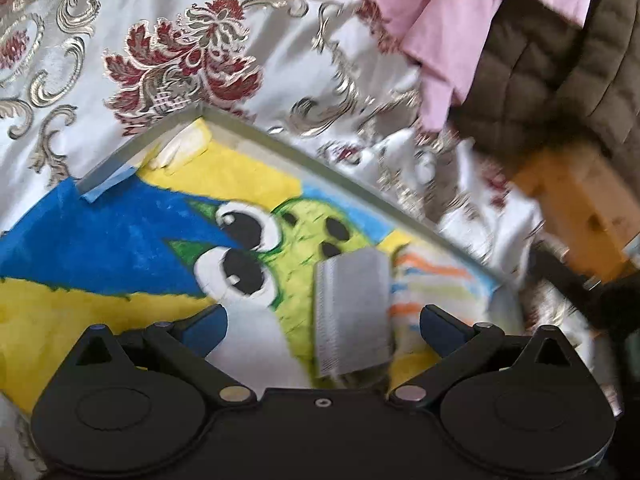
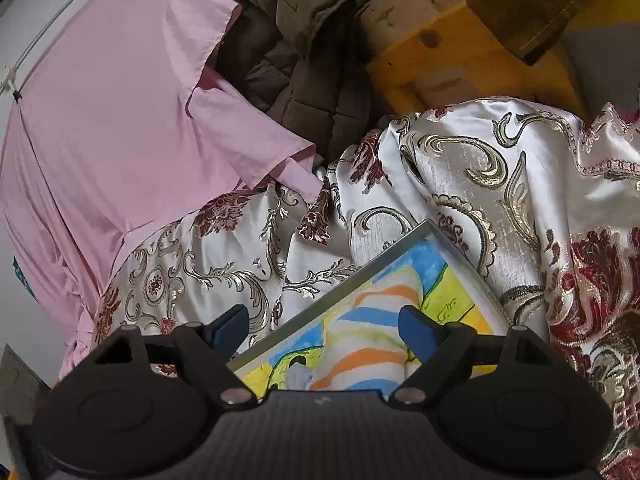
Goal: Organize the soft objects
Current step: 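Press the mask down with the left tool while the right presses the striped towel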
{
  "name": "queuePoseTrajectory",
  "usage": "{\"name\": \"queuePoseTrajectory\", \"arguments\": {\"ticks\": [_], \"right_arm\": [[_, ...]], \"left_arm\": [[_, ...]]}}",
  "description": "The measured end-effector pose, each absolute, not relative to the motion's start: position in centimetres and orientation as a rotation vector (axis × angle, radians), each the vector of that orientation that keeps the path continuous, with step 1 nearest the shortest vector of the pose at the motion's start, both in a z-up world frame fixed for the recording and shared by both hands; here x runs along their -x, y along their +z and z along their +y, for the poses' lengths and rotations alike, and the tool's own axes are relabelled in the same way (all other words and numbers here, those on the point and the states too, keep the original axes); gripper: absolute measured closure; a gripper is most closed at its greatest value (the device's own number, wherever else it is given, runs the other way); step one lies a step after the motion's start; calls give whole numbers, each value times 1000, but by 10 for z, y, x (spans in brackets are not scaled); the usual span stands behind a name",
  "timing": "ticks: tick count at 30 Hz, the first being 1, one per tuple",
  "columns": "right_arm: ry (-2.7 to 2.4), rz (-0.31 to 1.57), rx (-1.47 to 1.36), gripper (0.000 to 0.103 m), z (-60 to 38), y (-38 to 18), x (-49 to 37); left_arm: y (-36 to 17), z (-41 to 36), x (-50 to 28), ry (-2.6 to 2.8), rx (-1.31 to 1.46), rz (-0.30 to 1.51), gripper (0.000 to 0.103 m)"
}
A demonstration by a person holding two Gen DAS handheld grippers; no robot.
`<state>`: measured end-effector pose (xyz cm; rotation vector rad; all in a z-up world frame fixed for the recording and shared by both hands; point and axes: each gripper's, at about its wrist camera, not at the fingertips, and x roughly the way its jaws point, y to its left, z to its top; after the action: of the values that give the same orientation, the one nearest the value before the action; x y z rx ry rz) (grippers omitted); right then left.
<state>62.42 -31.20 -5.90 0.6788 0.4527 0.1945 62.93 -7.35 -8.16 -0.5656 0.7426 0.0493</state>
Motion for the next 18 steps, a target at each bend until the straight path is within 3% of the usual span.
{"name": "queuePoseTrajectory", "arguments": {"ticks": [8,18], "right_arm": [[183,472,-665,17,-315,-56,-623],[224,449,-496,7,-291,-39,-562]], "left_arm": [[-73,-56,-605,45,566,774,1],[-60,-32,-564,-36,576,684,1]]}}
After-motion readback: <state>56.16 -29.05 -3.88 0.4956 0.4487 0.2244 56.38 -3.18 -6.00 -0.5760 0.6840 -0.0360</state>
